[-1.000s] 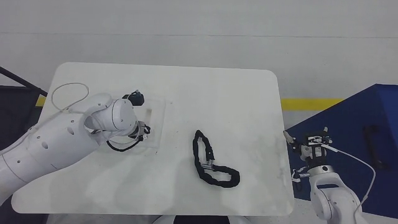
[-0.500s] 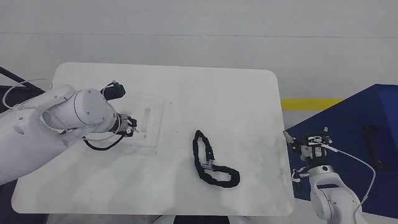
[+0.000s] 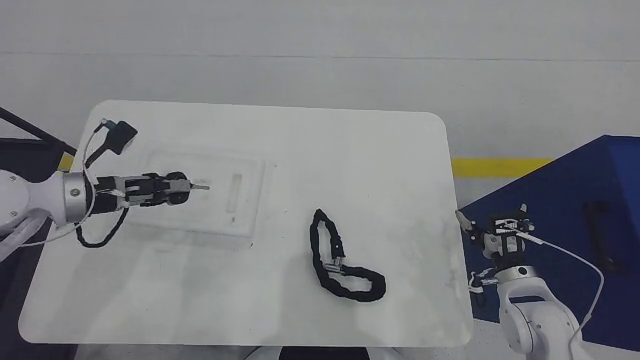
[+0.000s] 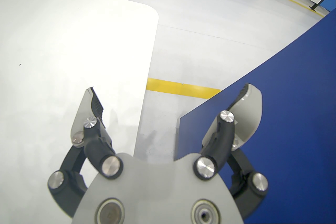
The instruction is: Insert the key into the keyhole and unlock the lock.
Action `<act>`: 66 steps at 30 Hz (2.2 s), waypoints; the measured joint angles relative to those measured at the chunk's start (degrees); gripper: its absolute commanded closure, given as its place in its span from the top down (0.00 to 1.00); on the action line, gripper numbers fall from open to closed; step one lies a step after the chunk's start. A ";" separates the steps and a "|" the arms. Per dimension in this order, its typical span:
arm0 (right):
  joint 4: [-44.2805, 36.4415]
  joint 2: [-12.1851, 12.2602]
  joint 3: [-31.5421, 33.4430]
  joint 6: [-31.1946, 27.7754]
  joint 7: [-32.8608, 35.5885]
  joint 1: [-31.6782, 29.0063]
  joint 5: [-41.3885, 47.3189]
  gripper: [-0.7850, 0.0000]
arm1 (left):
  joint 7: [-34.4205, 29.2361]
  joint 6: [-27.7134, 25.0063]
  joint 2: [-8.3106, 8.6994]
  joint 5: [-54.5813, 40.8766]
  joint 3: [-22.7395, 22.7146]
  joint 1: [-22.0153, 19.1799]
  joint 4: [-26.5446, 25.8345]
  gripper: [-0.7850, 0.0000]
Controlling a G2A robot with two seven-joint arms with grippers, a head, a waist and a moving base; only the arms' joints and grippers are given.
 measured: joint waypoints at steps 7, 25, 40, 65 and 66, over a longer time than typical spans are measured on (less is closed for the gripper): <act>0.00 0.00 0.00 0.00 0.00 0.00 0.00 1.00 | -10.90 -20.75 0.07 -11.18 1.77 4.10 6.31 0.00; 0.00 0.00 0.00 0.00 0.00 0.00 0.00 1.00 | -12.44 -22.25 -0.22 -12.42 1.79 4.36 6.99 0.00; -7.44 0.10 -3.59 -1.56 -0.99 -3.42 -8.03 1.00 | -12.44 -22.25 -0.22 -12.42 1.79 4.36 6.99 0.00; -21.69 -0.04 -22.06 -28.07 39.77 1.07 -7.90 1.00 | -12.44 -22.25 -0.22 -12.42 1.79 4.36 6.99 0.00; -20.99 -0.30 -23.77 -28.41 43.23 3.66 -7.21 1.00 | -12.44 -22.25 -0.22 -12.42 1.79 4.36 6.99 0.00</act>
